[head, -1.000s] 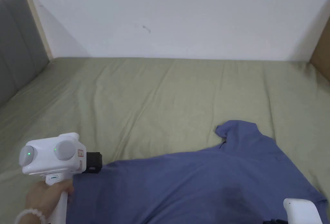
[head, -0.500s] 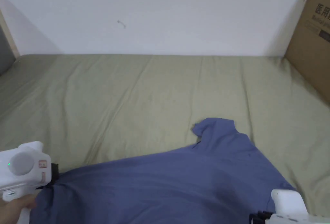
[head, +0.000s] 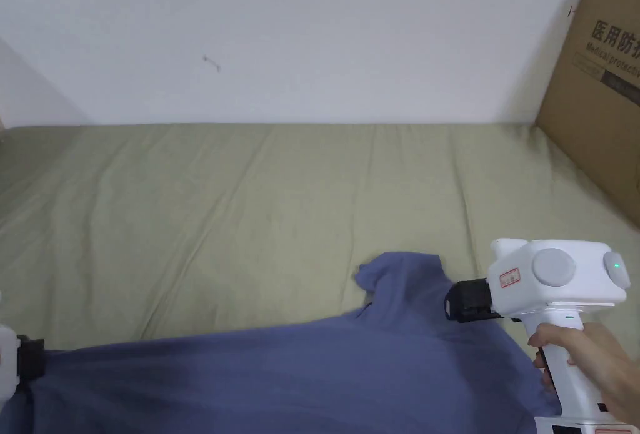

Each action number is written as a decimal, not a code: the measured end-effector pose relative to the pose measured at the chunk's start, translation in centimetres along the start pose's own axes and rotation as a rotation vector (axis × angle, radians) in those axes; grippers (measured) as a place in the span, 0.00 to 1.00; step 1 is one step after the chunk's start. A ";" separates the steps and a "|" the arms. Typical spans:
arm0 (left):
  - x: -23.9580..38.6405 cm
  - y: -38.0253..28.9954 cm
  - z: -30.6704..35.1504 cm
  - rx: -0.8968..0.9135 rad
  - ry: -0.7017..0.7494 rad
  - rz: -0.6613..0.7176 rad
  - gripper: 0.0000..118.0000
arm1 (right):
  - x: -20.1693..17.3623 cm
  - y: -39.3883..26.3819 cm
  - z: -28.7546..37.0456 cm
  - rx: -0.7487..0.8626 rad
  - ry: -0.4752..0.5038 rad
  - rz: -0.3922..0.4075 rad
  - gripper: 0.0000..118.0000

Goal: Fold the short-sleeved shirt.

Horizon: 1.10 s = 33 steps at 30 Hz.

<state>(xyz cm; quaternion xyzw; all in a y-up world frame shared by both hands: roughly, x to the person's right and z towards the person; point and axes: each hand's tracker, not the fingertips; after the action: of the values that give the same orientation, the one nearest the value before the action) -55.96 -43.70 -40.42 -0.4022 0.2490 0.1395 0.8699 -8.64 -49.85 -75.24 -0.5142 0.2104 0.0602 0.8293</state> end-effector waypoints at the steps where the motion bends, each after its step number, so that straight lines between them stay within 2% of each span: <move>1: 0.0 0.0 -0.1 0.003 0.002 -0.009 0.02 | -0.2 0.2 -1.1 -0.019 0.010 0.042 0.77; 3: 0.2 0.0 -0.2 0.006 0.005 -0.013 0.02 | -0.7 0.2 -2.6 -0.047 -0.014 0.063 0.63; 5: 0.1 -0.1 -0.6 0.007 0.012 -0.020 0.02 | -1.5 -0.4 -2.8 -0.035 -0.048 0.112 0.62; 7: 0.1 0.0 -0.9 0.004 0.013 -0.017 0.02 | -1.4 -0.3 -1.9 -0.030 -0.029 0.109 0.51; 9: 0.1 -0.1 -1.1 0.001 0.014 -0.014 0.02 | -1.7 -0.4 -1.1 -0.013 -0.041 0.152 0.07; 10: 0.2 0.0 -1.2 0.001 0.014 -0.016 0.02 | -1.6 -0.4 -1.0 -0.015 -0.048 0.161 0.03; 12: 0.3 -0.1 -1.0 0.002 0.015 -0.014 0.02 | -1.2 -0.2 -0.7 -0.026 -0.005 0.117 0.03; 21: 0.6 1.7 3.2 0.059 0.028 -0.031 0.02 | -1.6 0.5 5.1 0.080 0.067 0.049 0.03; 24: 1.1 2.9 6.2 0.124 0.064 -0.066 0.02 | -1.5 1.4 9.1 0.152 0.102 0.002 0.03; 29: 1.7 6.3 12.8 0.240 0.041 -0.052 0.02 | -1.5 3.1 18.3 0.285 0.100 -0.016 0.03; 33: 2.5 10.1 18.3 0.341 0.030 -0.048 0.02 | -1.7 3.8 26.8 0.403 0.061 -0.014 0.03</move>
<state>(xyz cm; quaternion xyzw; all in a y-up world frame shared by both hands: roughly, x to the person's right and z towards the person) -52.48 -23.10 -38.06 -0.2569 0.2722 0.0683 0.9248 -3.65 -24.36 -67.41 -0.3411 0.2396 -0.0045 0.9090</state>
